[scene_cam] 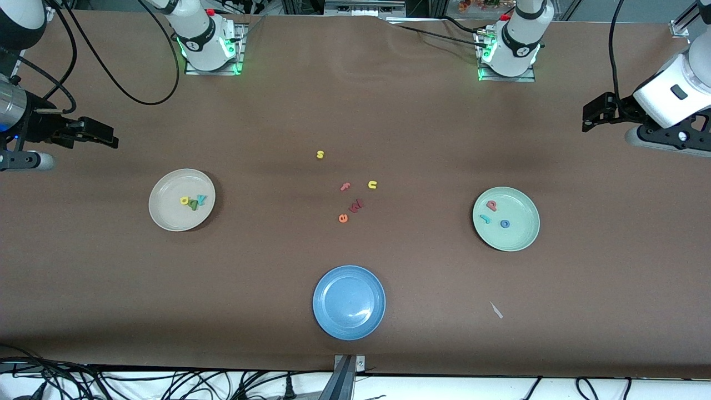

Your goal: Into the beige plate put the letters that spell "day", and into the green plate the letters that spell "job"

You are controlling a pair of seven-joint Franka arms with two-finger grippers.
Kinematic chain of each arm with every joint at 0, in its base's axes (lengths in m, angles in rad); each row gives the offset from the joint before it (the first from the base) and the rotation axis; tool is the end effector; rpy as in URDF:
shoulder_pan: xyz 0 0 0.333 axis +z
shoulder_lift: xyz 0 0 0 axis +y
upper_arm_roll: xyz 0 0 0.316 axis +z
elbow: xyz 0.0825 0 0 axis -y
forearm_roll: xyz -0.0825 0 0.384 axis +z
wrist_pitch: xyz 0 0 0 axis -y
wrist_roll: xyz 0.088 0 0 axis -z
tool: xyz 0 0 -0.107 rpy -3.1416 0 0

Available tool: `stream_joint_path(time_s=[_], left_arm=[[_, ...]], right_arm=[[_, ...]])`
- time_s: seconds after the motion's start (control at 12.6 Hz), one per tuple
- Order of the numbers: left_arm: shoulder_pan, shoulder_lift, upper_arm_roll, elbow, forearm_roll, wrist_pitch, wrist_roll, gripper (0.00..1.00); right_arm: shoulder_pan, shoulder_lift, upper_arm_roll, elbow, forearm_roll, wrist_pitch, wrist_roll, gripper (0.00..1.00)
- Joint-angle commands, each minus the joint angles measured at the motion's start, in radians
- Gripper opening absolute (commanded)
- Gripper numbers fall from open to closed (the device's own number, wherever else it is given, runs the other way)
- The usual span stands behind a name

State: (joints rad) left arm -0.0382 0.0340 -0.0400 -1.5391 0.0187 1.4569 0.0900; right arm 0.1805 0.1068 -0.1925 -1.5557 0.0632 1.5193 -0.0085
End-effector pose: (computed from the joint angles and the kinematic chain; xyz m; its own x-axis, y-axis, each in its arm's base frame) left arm 0.5509 -0.0406 0.6112 0.9793 -0.1649 -0.1170 -0.1668 -0.9860 -0.0068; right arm 0.5771 0.0055 0.5681 0.9901 -0.0019 -0.1403 -0.0082 -0.9990 -0.0437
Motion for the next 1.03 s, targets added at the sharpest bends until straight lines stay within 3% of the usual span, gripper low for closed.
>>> stream_joint_path(time_s=[0.0,0.64,0.72,0.87,0.95], left_arm=[[0.0,0.001,0.002,0.024,0.014,-0.012,0.005,1.0],[-0.006,0.004,0.0,0.025,0.01,-0.01,0.004,1.0],[-0.008,0.004,-0.001,0.025,0.01,-0.01,0.004,1.0],[-0.002,0.004,0.002,0.025,-0.038,-0.01,0.004,1.0],[0.007,0.004,0.005,0.025,-0.063,-0.01,0.004,1.0]], right_arm=[[-0.012,0.014,0.01,0.032,-0.011,-0.024,0.001,1.0],[-0.015,0.014,0.008,0.032,-0.011,-0.025,-0.001,1.0],[0.002,0.019,-0.008,0.023,-0.008,-0.024,-0.005,1.0],[0.106,0.017,-0.112,0.026,-0.011,-0.027,0.001,1.0],[0.106,0.017,-0.117,0.028,-0.008,-0.03,-0.004,1.0]])
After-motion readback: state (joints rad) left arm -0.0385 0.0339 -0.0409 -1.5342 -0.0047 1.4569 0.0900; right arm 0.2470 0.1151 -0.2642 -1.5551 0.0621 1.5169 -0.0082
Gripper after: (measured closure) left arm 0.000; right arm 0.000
